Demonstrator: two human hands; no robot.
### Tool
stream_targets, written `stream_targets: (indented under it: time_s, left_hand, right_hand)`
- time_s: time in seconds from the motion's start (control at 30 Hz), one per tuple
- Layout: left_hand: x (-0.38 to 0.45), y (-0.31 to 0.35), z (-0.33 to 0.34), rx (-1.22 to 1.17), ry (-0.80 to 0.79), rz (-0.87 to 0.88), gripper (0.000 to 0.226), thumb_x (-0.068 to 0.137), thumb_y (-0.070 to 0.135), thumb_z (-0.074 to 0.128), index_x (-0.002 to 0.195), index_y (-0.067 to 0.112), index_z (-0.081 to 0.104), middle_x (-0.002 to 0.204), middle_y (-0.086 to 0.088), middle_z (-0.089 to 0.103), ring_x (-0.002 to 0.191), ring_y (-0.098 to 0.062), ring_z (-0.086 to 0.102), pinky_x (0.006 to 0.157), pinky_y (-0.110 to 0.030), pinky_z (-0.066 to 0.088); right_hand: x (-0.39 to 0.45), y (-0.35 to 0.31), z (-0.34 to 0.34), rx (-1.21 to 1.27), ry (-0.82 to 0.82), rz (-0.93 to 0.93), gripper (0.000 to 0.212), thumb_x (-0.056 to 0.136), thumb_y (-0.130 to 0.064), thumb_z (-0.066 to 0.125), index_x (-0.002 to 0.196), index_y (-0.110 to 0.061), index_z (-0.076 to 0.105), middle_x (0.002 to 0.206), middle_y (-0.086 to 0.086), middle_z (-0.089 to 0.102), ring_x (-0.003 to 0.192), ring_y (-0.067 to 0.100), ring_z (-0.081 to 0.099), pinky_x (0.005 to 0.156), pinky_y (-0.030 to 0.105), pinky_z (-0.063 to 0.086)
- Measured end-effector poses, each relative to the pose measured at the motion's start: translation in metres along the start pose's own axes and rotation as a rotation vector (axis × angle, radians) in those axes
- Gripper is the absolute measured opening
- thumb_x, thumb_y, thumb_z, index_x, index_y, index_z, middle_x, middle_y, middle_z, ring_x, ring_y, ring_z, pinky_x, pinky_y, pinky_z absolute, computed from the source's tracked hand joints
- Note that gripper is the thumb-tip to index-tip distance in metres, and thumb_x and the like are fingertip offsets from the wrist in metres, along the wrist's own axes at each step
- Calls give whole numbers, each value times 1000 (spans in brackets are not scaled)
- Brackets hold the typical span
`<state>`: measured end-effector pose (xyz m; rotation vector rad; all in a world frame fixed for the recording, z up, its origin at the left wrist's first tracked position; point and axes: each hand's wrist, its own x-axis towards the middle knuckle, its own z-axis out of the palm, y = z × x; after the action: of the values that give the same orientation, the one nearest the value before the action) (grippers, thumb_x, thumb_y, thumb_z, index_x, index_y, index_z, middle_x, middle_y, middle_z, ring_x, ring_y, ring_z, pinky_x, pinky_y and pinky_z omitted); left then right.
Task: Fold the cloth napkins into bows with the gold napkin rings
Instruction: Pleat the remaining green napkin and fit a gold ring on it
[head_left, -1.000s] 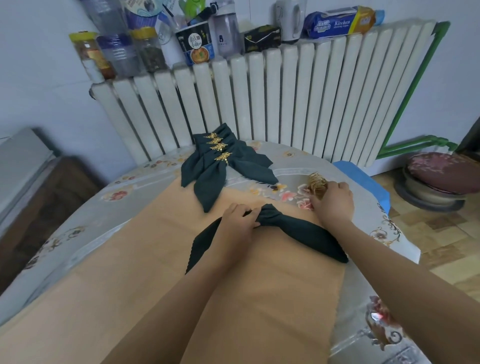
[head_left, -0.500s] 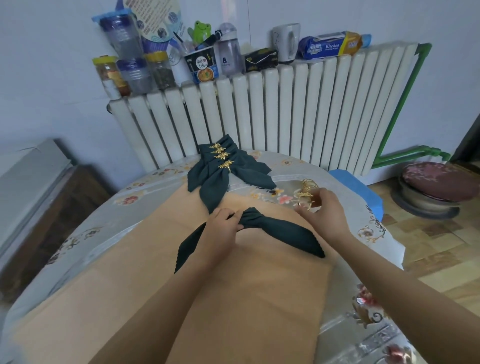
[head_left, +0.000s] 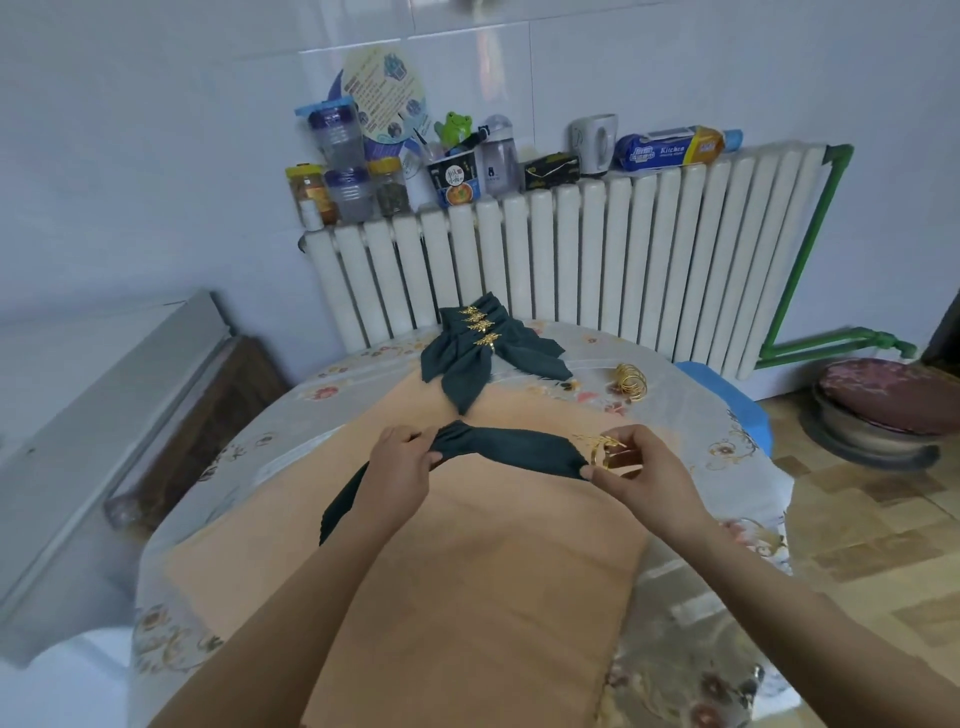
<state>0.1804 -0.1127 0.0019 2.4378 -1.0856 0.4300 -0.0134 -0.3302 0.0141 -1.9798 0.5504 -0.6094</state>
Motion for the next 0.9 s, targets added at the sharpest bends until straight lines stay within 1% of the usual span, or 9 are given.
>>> stream_targets:
  time_s: [0.23,0.33,0.43,0.5,0.63,0.7,0.77,0.83,0.9]
  left_hand:
    - [-26,5,-21,-58,26,-36,36,94,8,55,128,0,55,113,-18,60,106,-34,48,92,-33,37]
    - [-36,9,-28,-87,13,-27,36,94,9,54,129,1,55,110,-16,61,105,-33,48,90,-32,37]
    - [-45,12,-32,-86,0,25,35,91,6,58,125,0,58,105,-17,63,100,-34,51,86,-33,40]
    - [-50,11,-35,-87,-5,55,34,90,5,59,123,-1,60,101,-16,63,96,-34,52,84,-32,39]
    - [-57,5,-43,-94,9,92,34,90,9,55,122,0,60,98,-11,64,94,-26,50,83,-30,41]
    - [-60,4,-47,-100,21,105,36,88,13,53,120,0,62,93,-10,64,92,-16,45,81,-24,40]
    - [-62,5,-49,-111,15,116,37,90,19,49,118,-1,63,91,-9,64,89,-12,41,79,-18,36]
    - [-62,6,-51,-117,1,138,43,90,25,42,117,-1,64,90,-9,64,89,-11,40,80,-19,34]
    - [-63,9,-53,-108,-18,158,44,90,26,41,117,0,64,90,-8,63,88,-11,41,80,-19,35]
  right_hand:
    - [-32,-7,13,55,-23,-16,32,73,-21,80,93,-24,55,93,-8,63,86,9,60,69,22,49]
    - [-37,-16,19,53,-32,-43,34,73,-21,79,96,-21,55,93,-10,62,85,8,57,66,12,45]
    - [-39,-26,21,62,-62,-64,39,74,-21,79,106,-27,56,99,-14,59,88,4,55,66,1,39]
    - [-39,-31,19,59,-122,-82,37,75,-20,78,105,-30,58,100,-15,58,89,1,54,68,-1,37]
    - [-37,-36,19,20,-230,-76,24,74,-17,78,87,-23,59,87,-7,61,78,8,55,62,12,38]
    - [-36,-34,17,14,-259,-64,26,73,-14,78,88,-20,58,83,-5,60,74,9,54,59,14,38]
    - [-36,-36,16,-26,-313,-86,28,73,-13,78,92,-21,59,84,-8,60,73,5,54,58,9,38]
    - [-36,-39,16,-104,-352,-134,32,72,-16,79,97,-27,62,90,-11,62,80,4,56,62,8,39]
    - [-37,-42,16,-175,-364,-179,38,71,-19,80,105,-30,63,97,-13,65,87,6,58,70,13,43]
